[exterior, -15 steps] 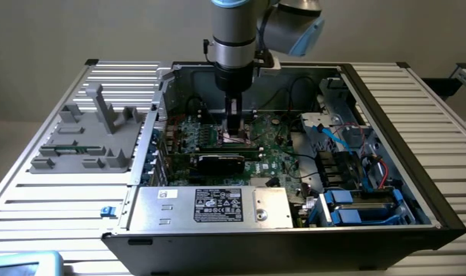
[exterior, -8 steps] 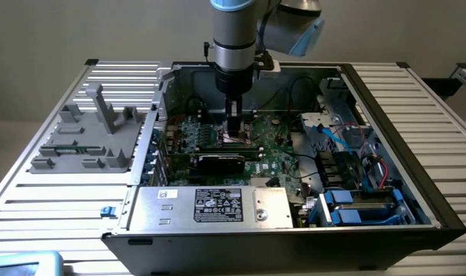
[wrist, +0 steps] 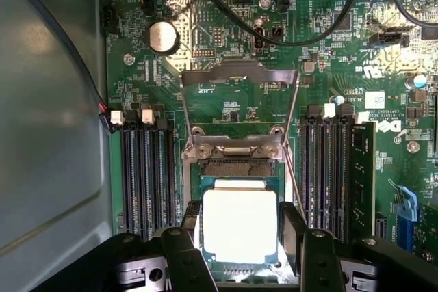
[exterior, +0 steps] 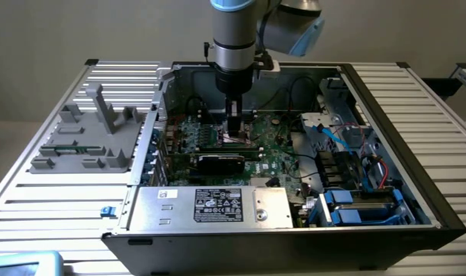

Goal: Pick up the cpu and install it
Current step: 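Place the cpu into insertion slot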

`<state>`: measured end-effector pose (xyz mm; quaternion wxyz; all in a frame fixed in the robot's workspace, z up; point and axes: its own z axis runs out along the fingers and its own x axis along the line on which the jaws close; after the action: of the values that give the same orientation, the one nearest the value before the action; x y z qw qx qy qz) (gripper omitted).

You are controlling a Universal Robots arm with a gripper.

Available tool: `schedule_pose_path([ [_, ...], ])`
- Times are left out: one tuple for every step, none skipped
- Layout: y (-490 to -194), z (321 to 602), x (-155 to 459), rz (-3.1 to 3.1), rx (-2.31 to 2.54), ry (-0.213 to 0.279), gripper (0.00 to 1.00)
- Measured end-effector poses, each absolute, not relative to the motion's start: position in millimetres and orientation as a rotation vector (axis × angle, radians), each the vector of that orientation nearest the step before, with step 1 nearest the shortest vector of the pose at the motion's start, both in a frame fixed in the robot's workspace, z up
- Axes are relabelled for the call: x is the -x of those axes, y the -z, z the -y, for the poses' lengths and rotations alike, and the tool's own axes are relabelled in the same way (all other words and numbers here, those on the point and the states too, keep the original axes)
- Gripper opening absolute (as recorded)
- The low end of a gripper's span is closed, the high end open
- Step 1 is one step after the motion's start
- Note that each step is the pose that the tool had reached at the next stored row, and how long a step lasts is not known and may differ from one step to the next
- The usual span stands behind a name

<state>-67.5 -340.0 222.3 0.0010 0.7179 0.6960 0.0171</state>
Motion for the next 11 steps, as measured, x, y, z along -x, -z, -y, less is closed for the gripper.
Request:
schedule_pose_path([
  [-221.9,339.9,67.6,-2.189,-2.25,-0.053,0.55],
  [-221.2,339.8,67.6,-2.192,-2.247,-0.053,0.55],
  [-220.6,339.8,67.6,-2.194,-2.245,-0.053,0.55],
  [-220.3,339.8,67.6,-2.196,-2.244,-0.052,0.55],
  [-219.4,339.8,67.6,-2.197,-2.243,-0.052,0.55],
  [-218.6,339.8,67.6,-2.197,-2.242,-0.051,0.55],
  [-217.6,339.8,67.6,-2.198,-2.24,-0.05,0.55],
  [-216.5,339.8,67.6,-2.197,-2.238,-0.047,0.55],
  [-215.4,339.6,67.7,-2.197,-2.236,-0.044,0.55],
  [-214.4,339.3,67.6,-2.195,-2.235,-0.041,0.55],
  [-214.1,339.1,67.6,-2.195,-2.234,-0.04,0.55],
])
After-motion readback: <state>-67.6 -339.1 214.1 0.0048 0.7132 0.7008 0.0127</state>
